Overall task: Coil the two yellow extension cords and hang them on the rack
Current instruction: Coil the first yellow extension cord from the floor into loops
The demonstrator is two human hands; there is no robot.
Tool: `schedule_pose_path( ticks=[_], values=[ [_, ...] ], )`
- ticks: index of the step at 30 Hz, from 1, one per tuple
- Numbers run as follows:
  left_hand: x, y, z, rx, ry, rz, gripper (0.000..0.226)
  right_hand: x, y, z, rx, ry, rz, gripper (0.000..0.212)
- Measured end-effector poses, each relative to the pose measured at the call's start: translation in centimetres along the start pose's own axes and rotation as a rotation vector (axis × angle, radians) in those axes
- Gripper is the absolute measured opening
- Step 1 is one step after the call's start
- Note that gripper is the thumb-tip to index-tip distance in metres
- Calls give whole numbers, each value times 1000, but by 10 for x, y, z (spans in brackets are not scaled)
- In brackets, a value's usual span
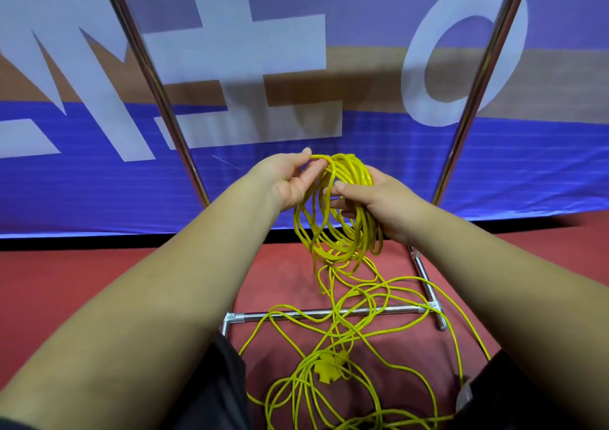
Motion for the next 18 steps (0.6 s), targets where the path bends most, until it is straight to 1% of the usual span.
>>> schedule_pose_path(
  ticks=[2, 4, 6, 7, 9, 10, 11, 13, 14, 16, 18],
  values=[
    [0, 0, 1, -3, -11, -6, 6, 1, -1, -2, -6, 9, -3, 39],
    [-2, -3, 1, -21, -46, -25, 7, 2, -2, -1, -7, 41, -35, 29],
    [-8, -6, 0, -62, -135, -57, 16, 3, -3, 2, -7, 55, -65, 16],
    [-12, -7, 0, -83, -234, -79, 24, 4, -3, 3, -10, 45, -80, 11],
    [-18, -6, -1, -120, -534, -85, 36, 2, -3, 7, -13, 4, -135, 4],
    [-20, -4, 0, -139, -714, -63, 38, 0, -4, 9, -18, -25, -170, 3],
    [-23, 0, 2, -162, -902, -30, 36, -3, -4, 11, -24, -58, -208, 3],
    [-31, 6, 11, -202, -1255, 72, 19, -9, -4, 16, -33, -137, -277, 5],
    [-35, 8, 17, -213, -1391, 149, 15, -13, -4, 19, -36, -181, -307, 7],
    [-43, 5, 33, -176, -1555, 312, 30, -19, -4, 24, -37, -265, -364, 12],
    [-45, 1, 46, -75, -1596, 391, 39, -25, -4, 28, -26, -298, -408, 17]
  ],
)
Point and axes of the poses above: each hand's wrist, its own y-axis away from the middle knuckle, its own x-axis out of the palm, z = x × y, the point moved 3 cm from there along -y, towards the middle knuckle, and after that the axes turned 5 degrees about z, right-handed, at the moved point
